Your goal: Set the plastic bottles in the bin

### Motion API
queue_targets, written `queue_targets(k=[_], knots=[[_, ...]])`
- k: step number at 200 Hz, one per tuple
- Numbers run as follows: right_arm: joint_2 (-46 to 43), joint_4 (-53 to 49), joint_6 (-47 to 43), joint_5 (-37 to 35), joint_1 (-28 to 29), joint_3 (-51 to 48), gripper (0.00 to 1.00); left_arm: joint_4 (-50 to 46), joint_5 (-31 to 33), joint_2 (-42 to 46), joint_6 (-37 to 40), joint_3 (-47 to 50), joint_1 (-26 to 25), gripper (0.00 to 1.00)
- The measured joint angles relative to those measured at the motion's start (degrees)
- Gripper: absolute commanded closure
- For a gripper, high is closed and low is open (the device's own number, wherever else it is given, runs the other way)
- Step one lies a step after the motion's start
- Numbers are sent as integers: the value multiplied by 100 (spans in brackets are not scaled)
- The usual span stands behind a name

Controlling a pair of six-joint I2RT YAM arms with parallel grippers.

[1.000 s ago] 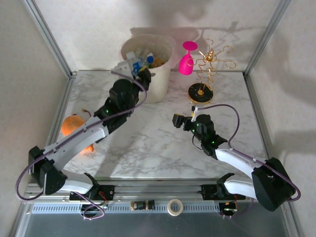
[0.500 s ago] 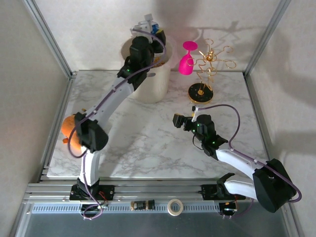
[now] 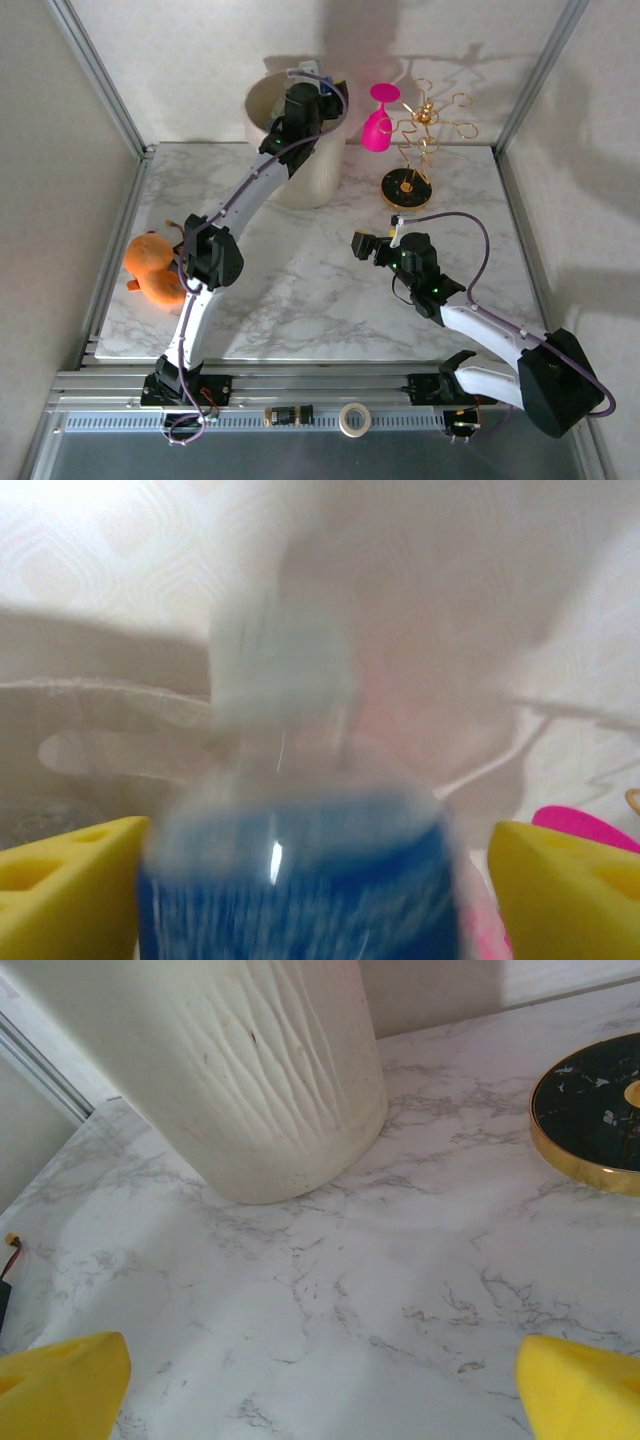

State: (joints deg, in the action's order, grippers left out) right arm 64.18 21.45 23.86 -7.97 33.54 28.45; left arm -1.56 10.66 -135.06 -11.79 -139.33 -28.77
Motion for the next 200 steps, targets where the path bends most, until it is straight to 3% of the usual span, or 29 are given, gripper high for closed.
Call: queue_targets(k=[56, 77, 110, 148, 200], knots=[[-13, -177, -48, -221, 0, 0, 1, -7, -68, 68, -20, -13, 33, 0], [-11, -299, -122, -531, 0, 2, 1, -9, -87, 520, -13, 507, 33, 0], [-11, -389, -229, -1239, -149, 2, 1, 382, -87, 1956, 50, 2253, 33, 0], [-11, -160, -415, -1799, -850, -190, 1, 1384, 11, 3777, 96, 4662, 33, 0], [212, 769, -1231, -2050, -1786, -579, 1, 2247, 1051, 5307, 190, 7807, 37, 0]])
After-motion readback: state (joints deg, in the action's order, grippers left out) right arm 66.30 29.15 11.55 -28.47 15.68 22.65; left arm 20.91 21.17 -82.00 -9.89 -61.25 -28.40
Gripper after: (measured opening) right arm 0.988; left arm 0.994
